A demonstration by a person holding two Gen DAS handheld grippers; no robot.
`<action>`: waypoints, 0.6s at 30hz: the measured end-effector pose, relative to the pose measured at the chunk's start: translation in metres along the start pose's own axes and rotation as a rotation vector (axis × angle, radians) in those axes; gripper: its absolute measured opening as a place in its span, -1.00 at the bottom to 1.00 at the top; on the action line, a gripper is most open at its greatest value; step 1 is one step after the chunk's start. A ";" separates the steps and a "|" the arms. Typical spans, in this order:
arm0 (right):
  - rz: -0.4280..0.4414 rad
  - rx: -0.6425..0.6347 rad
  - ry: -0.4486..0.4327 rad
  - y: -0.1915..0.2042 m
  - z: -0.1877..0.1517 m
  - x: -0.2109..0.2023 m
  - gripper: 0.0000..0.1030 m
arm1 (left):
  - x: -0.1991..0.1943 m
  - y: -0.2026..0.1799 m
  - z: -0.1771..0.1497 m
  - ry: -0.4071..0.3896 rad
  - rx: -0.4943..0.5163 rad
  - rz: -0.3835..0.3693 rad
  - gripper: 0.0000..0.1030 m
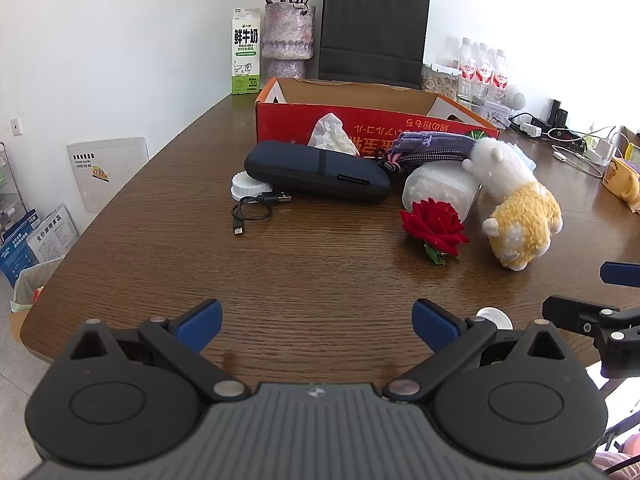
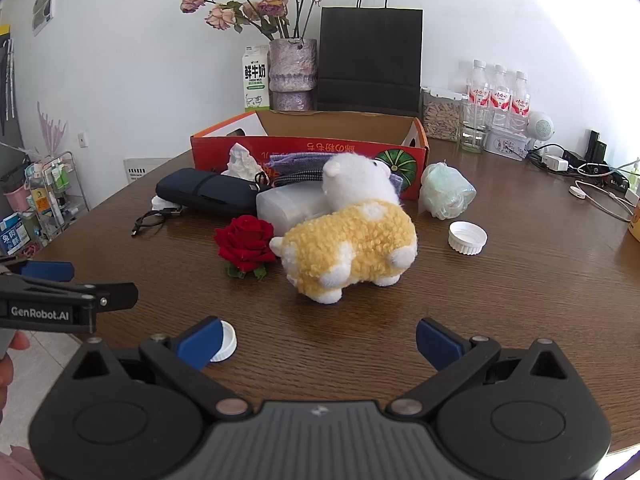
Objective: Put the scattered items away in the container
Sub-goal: 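Grasp the white bottle cap with the right gripper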
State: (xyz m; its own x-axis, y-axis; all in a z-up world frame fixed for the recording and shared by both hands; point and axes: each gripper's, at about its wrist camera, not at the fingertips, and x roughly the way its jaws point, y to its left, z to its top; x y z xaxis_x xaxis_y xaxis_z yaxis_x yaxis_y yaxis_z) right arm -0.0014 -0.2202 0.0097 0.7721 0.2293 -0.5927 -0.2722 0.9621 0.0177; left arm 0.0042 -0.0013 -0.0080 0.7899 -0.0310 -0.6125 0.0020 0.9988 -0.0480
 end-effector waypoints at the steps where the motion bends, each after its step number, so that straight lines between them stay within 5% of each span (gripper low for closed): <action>1: 0.000 0.000 0.000 0.000 0.000 0.000 1.00 | 0.000 0.000 0.000 0.000 0.000 0.000 1.00; 18: 0.003 -0.002 0.003 0.002 -0.003 0.003 1.00 | 0.001 0.001 -0.003 0.002 -0.002 0.004 1.00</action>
State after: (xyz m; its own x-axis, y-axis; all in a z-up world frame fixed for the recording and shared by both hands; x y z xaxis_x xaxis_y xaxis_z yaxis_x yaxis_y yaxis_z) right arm -0.0013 -0.2185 0.0059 0.7693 0.2317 -0.5954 -0.2753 0.9612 0.0183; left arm 0.0038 -0.0005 -0.0109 0.7887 -0.0268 -0.6142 -0.0027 0.9989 -0.0471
